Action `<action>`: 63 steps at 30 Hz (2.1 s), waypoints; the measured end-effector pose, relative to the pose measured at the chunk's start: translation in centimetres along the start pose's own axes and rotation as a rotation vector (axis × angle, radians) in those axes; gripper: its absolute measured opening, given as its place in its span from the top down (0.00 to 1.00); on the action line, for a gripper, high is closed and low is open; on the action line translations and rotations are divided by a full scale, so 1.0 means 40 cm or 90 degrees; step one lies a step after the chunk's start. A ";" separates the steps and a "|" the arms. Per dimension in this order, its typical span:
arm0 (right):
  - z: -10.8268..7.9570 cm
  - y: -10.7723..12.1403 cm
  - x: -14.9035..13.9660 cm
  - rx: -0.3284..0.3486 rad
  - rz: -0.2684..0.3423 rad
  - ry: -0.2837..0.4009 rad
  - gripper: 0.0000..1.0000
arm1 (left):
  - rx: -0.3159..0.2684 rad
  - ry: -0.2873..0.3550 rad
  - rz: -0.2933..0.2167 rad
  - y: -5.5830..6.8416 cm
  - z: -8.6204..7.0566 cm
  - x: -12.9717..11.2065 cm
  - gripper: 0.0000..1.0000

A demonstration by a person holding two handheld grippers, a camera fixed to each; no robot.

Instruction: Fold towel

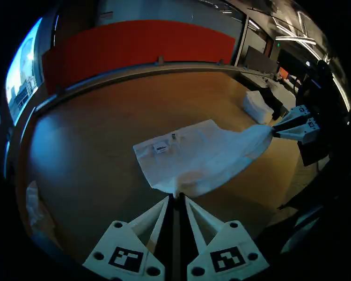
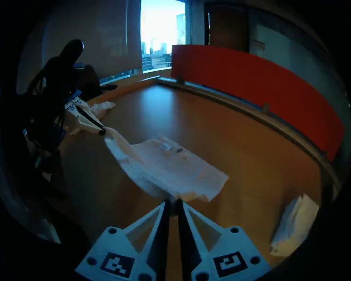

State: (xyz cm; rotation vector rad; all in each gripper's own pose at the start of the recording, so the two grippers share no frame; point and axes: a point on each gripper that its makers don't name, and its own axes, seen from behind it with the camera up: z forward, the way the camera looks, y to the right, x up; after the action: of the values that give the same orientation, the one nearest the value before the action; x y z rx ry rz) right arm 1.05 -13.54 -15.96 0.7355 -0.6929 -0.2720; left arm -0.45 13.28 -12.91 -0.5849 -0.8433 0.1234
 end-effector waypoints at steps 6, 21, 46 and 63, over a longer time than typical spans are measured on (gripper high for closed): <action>0.004 -0.003 -0.006 0.001 0.002 -0.002 0.89 | -0.001 -0.004 0.000 0.001 0.002 -0.006 0.92; 0.041 0.028 -0.005 -0.003 0.004 -0.012 0.89 | 0.001 -0.001 -0.030 -0.008 0.024 0.017 0.92; 0.160 0.181 0.010 -0.037 -0.004 -0.044 0.88 | 0.033 -0.038 -0.030 -0.079 0.168 0.097 0.92; 0.234 0.209 -0.051 -0.030 0.005 -0.085 0.89 | 0.052 -0.067 -0.037 -0.114 0.253 0.053 0.89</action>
State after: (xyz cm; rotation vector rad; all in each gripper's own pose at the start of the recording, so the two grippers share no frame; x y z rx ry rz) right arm -6.73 -11.48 -6.14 0.6736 -0.8126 -0.3319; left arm -7.01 14.59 -3.81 -0.4802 -0.9516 0.1349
